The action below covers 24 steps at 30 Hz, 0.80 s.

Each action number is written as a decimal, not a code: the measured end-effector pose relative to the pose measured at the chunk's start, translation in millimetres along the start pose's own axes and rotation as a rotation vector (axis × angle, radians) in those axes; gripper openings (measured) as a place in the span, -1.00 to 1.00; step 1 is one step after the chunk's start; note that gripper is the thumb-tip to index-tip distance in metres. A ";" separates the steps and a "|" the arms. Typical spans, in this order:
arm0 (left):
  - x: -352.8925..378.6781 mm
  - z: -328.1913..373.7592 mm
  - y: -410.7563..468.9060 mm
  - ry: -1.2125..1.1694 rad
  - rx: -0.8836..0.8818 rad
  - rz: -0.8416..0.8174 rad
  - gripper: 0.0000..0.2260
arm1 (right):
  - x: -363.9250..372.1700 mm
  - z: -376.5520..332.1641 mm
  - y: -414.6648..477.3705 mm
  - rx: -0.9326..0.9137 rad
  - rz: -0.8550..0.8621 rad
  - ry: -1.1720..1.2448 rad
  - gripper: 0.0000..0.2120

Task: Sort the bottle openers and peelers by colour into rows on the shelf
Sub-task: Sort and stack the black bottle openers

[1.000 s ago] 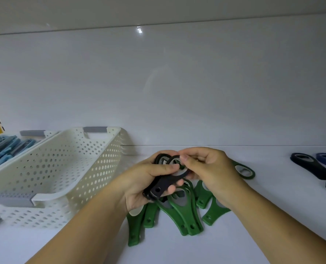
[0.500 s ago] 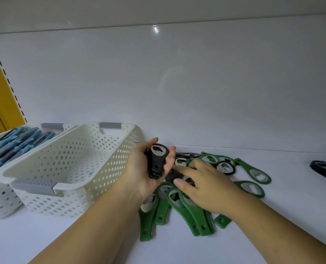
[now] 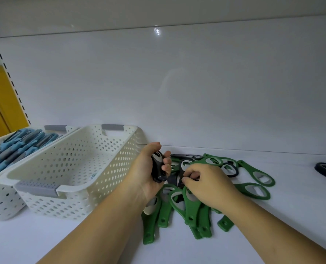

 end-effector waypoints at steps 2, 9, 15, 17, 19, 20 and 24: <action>0.4 -2.2 -0.4 0.036 -0.016 -0.002 -0.64 | -0.7 3.2 1.8 0.076 0.021 0.005 -0.84; 1.8 -7.8 -0.4 0.085 -0.019 -0.026 -0.77 | -7.3 4.3 2.8 0.207 0.089 -0.277 -0.45; 4.7 -14.6 -3.7 0.168 0.008 -0.003 -0.83 | -7.3 2.0 1.3 0.192 0.061 -0.223 -0.70; 3.0 -14.3 -3.5 0.215 0.048 0.041 -0.86 | -6.6 3.5 1.8 0.189 0.059 -0.235 -0.72; 2.9 -12.8 -3.8 0.213 0.071 0.058 -0.86 | -4.5 2.3 1.4 0.176 0.062 -0.254 -0.67; 3.0 -12.4 -3.4 0.200 0.073 0.059 -0.87 | -3.4 2.3 1.7 0.176 0.062 -0.256 -0.62; 2.9 -14.8 -4.1 0.178 -0.015 0.034 -0.86 | -3.5 10.4 4.9 0.173 0.069 -0.178 -0.63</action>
Point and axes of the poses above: each hand's wrist, its own y-axis towards the middle knuckle, its own x-axis out of the palm, z = x × y, the point moved 3 cm from there along y, towards the middle knuckle, and after that the axes turned 6 degrees about x, right-handed, at the moved point
